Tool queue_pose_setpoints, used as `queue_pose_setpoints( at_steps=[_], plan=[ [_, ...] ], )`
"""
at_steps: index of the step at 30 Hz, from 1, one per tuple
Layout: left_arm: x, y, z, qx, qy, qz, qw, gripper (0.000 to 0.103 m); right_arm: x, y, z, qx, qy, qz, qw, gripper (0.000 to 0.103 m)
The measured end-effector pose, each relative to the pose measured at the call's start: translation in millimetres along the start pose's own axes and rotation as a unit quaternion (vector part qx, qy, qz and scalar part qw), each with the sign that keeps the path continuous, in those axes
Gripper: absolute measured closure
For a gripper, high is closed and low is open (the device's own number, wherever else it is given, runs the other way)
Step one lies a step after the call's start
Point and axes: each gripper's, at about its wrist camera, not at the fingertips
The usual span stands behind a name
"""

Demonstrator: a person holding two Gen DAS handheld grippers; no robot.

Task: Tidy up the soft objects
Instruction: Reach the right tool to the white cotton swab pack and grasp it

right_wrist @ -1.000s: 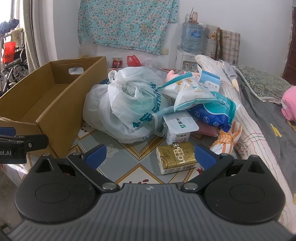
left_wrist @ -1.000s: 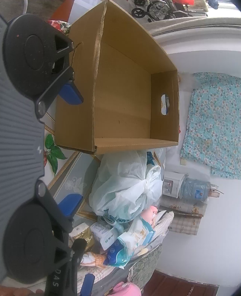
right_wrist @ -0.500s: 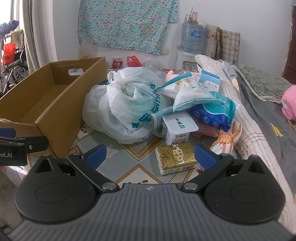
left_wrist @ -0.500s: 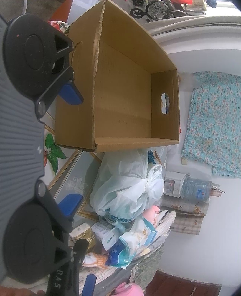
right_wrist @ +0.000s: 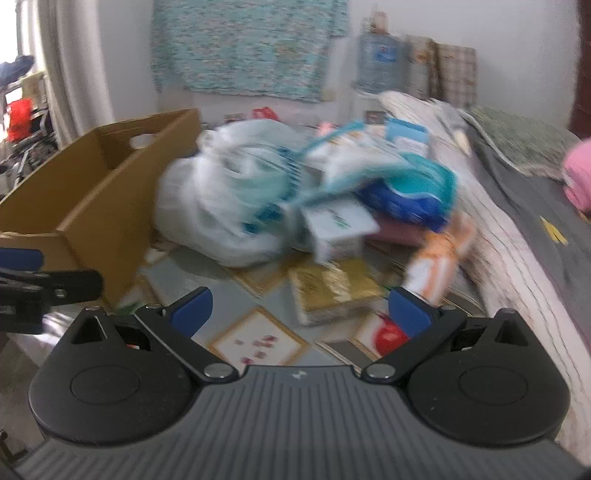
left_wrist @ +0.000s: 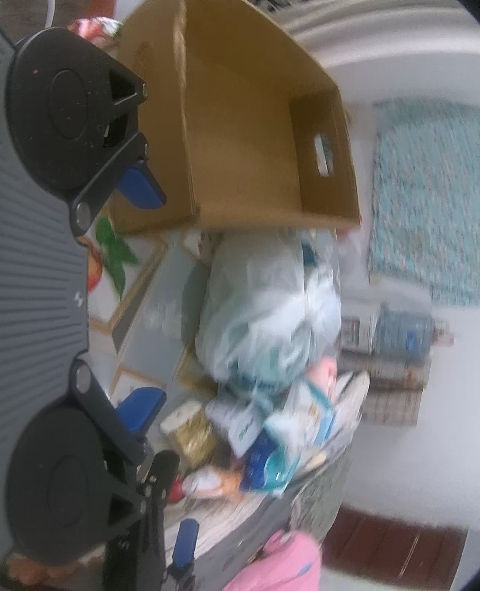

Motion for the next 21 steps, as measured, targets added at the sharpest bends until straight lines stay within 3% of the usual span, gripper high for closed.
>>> queue_pose_setpoints(
  at_steps=[5,12,14,17,21],
  plan=[
    [5.4,-28.7,-9.2,-0.048,0.014,-0.030,0.9983,0.000,-16.0,-43.5,1.3,-0.007,-0.004,-0.053,0.999,0.001],
    [19.3,-60.7,-28.1,-0.095,0.003,-0.055,0.9940,0.000,-25.4,-93.2,12.7,-0.020,-0.072,-0.092,0.993,0.001],
    [26.9,-71.0,-34.1,-0.093,-0.013,-0.067,0.9933,0.000,-21.1,-103.7,12.5,-0.026,-0.090,-0.095,0.991,0.001],
    [41.3,-89.2,-41.1,-0.059,-0.046,-0.094,0.9928,0.000,-10.2,-120.1,10.1,-0.021,-0.118,-0.104,0.987,0.001],
    [61.5,-110.7,-50.2,-0.028,-0.092,-0.120,0.9881,0.001,10.8,-144.4,6.5,0.006,-0.159,-0.134,0.978,0.001]
  ],
)
Point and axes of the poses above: each gripper's, at about its wrist camera, not at the fingertips, and z roughly against the way its jaws point, y to its left, x to its top, and after that the axes turned 6 degrees about y, right-handed
